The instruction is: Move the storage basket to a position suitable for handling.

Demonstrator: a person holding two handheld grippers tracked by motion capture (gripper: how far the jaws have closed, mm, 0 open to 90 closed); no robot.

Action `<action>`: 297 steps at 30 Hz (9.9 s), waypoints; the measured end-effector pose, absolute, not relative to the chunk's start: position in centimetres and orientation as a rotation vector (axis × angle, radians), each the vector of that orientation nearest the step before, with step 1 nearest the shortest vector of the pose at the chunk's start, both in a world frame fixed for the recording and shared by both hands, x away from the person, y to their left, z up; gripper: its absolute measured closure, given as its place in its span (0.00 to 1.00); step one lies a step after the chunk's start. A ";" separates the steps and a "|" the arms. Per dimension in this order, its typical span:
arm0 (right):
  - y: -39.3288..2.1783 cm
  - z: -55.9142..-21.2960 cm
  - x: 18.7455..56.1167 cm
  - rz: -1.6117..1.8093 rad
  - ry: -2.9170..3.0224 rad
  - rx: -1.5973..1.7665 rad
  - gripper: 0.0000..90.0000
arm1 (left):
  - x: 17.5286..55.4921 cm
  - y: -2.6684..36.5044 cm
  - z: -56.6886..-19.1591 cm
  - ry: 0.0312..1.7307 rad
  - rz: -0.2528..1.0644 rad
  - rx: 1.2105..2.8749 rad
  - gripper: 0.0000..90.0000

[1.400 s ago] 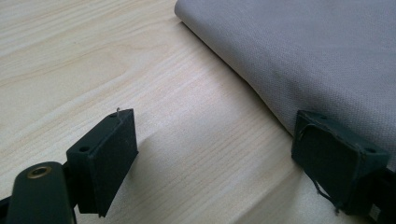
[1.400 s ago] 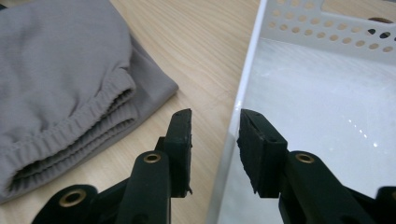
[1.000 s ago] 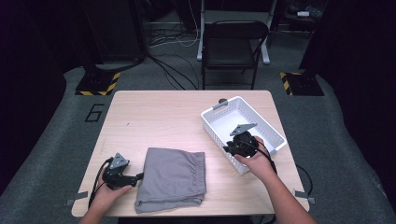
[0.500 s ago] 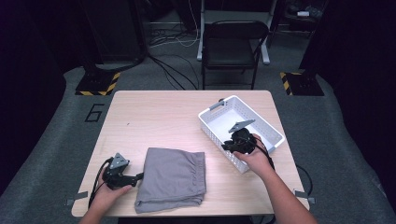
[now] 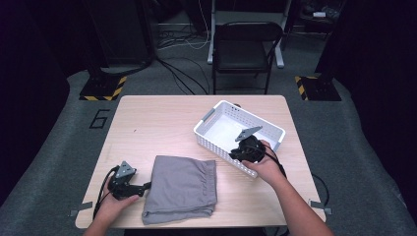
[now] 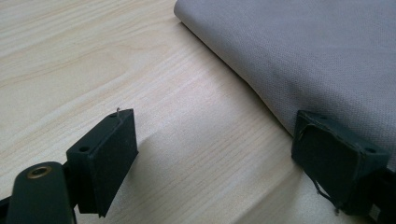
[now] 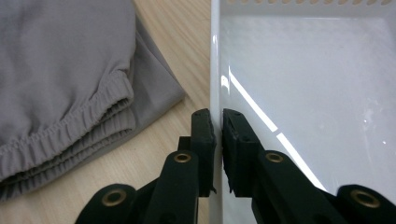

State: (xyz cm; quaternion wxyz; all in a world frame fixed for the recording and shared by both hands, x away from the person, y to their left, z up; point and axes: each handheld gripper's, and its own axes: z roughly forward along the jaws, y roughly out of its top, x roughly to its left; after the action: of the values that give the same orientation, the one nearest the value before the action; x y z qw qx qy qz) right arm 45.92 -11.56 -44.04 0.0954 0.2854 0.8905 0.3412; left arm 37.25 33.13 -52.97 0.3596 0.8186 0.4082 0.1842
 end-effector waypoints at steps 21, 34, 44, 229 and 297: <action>-17.9 -42.1 44.3 0.988 2.411 1.134 0.43 | 37.2 33.1 -53.0 1.052 0.477 2.113 0.16; -20.9 -42.9 43.2 0.933 2.291 1.285 0.34 | 37.2 33.1 -53.0 1.053 0.478 2.114 0.16; -21.3 -43.6 43.3 0.859 2.252 1.334 0.32 | 37.2 33.1 -53.0 1.053 0.478 2.113 0.16; -8.4 -48.6 39.2 1.097 2.593 1.041 0.47 | 33.1 26.4 -51.5 1.108 0.230 2.126 0.35; -5.3 -50.9 38.7 1.004 2.705 0.922 0.80 | 32.6 26.7 -51.2 1.184 0.263 2.085 0.36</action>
State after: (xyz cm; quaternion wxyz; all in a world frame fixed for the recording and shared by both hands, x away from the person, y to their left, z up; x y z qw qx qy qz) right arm 38.75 -5.30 -50.86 0.0564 0.3038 0.8916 0.3309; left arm 32.64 26.70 -51.24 0.3569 0.8074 0.4587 0.1018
